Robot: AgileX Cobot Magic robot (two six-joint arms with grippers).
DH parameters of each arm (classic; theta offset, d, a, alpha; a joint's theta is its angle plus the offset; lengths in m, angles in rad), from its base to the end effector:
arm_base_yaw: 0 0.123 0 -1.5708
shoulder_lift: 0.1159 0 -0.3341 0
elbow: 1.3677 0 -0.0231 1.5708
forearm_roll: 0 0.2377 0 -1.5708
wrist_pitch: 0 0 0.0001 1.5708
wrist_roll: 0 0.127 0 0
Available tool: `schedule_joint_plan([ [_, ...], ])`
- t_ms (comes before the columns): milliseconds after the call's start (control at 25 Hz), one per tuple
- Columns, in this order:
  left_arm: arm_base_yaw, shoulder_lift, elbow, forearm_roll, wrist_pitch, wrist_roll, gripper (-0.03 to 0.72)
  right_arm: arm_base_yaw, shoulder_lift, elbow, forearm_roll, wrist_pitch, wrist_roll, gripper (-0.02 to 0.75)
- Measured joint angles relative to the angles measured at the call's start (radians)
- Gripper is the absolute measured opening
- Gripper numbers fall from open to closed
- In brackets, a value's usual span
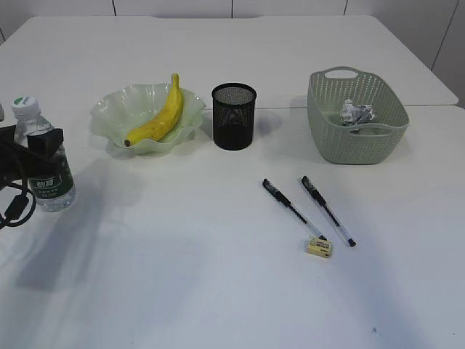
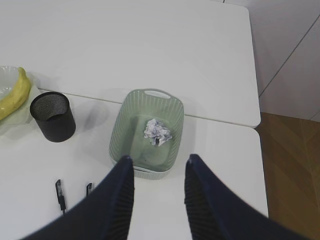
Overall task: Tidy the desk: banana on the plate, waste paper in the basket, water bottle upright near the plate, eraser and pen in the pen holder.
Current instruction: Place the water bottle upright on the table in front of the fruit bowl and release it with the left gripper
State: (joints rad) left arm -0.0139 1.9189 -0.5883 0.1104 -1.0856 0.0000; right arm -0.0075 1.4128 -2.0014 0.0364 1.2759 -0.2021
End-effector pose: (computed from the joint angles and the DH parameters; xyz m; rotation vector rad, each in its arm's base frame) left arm 0.3724 -0.0176 0.1839 0.1285 1.7259 -0.0567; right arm 0.2617 0.0025 0.5518 -0.2194 2.1602 -0.0762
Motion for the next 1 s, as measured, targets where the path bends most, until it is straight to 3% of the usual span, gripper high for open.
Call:
schedule_joint_plan([
  [1000,0.0,0.0,0.0,-0.004,0.0,0.0,0.374,0.0,0.0,0.0,0.0,0.0,-0.002,0.261],
])
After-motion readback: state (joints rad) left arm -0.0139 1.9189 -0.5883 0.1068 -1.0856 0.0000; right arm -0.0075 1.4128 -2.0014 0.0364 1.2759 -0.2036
